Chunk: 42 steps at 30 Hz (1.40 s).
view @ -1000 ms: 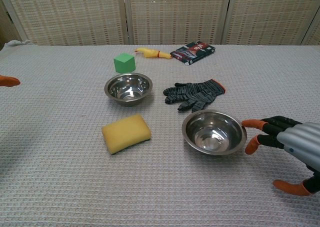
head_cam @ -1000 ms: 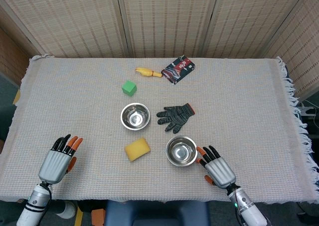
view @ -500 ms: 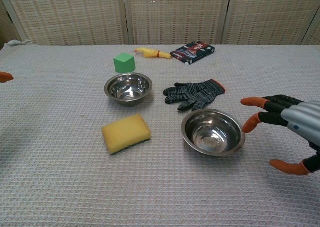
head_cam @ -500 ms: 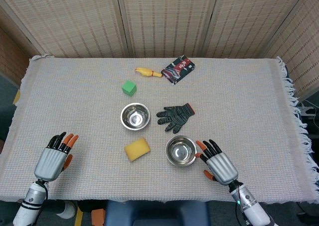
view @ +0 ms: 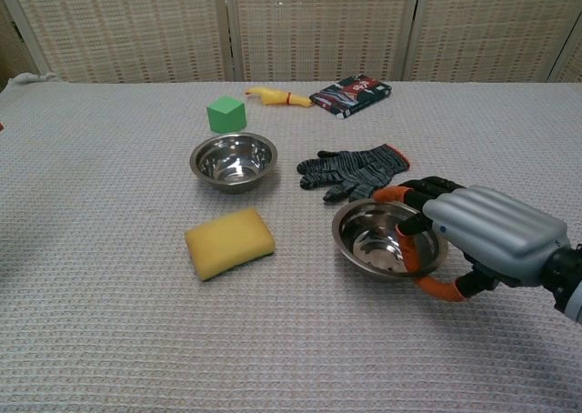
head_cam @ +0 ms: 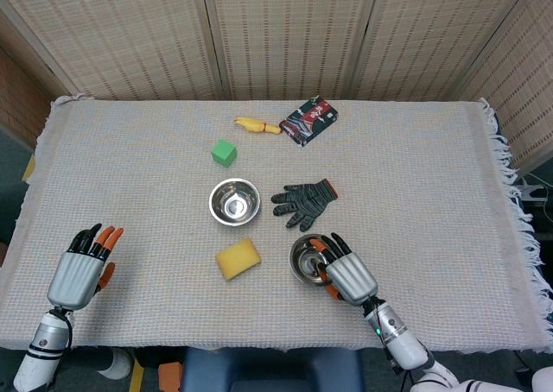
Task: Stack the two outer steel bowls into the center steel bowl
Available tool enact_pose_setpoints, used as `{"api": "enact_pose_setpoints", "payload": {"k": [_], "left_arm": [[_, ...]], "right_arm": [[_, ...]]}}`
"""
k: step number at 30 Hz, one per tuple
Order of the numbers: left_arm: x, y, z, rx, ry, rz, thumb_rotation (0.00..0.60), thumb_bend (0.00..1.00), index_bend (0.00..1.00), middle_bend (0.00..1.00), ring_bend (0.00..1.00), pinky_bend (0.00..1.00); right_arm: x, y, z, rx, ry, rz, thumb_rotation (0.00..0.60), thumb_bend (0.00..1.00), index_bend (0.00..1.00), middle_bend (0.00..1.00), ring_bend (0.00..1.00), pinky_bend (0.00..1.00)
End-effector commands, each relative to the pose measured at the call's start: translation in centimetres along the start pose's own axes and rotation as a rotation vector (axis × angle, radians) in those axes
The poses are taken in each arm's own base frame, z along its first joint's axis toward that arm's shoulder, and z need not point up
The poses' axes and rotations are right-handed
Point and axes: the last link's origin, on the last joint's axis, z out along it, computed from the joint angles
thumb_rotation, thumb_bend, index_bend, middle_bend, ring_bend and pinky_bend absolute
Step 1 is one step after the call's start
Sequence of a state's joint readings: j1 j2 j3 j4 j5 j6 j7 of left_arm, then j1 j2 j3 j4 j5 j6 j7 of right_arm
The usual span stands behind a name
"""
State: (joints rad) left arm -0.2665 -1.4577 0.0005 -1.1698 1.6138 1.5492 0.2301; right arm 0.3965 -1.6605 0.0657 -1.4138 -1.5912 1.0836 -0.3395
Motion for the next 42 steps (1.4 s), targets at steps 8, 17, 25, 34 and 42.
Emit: {"api": "enact_pose_setpoints", "payload": {"k": [8,17,25,34,42], "left_arm": [[0.7,-1.4,0.1,0.016,0.029,0.014,0.6,0.42,0.1,0.16,0.11,0.22],[1.9,-4.2,-0.3,0.058,0.045,0.024,0.6,0.42,0.1,0.16,0.11,0.22],[3.6,-6.4,-0.9,0.09,0.057,0.041,0.6,0.41,0.1,0.16,0.11,0.22],[4.3,-7.1,-1.0,0.118,0.05,0.033,0.6,0.42,0.1,0.16,0.11,0.22],[4.5,-6.6,-1.3,0.116,0.047,0.027,0.6,0.42,0.1,0.16,0.11,0.22]], "right_arm": [[5.0,-0.7,4.1,-0.008,0.141,0.027,0.6,0.48,0.71,0.14,0.0,0.0],[7.5,-5.7,13.4,0.002,0.167,-0.001,0.6,0.48,0.69,0.14,0.0,0.0],[6.1,-10.3,19.3,-0.002,0.172,0.02,0.6,0.49,0.67,0.14,0.0,0.0],[3.5,-12.2,21.7,-0.009,0.13,0.058,0.6,0.48,0.31,0.14,0.0,0.0],[4.4,-10.5,19.9,0.028,0.144,0.002,0.6,0.25,0.0,0.03,0.0,0.0]]}}
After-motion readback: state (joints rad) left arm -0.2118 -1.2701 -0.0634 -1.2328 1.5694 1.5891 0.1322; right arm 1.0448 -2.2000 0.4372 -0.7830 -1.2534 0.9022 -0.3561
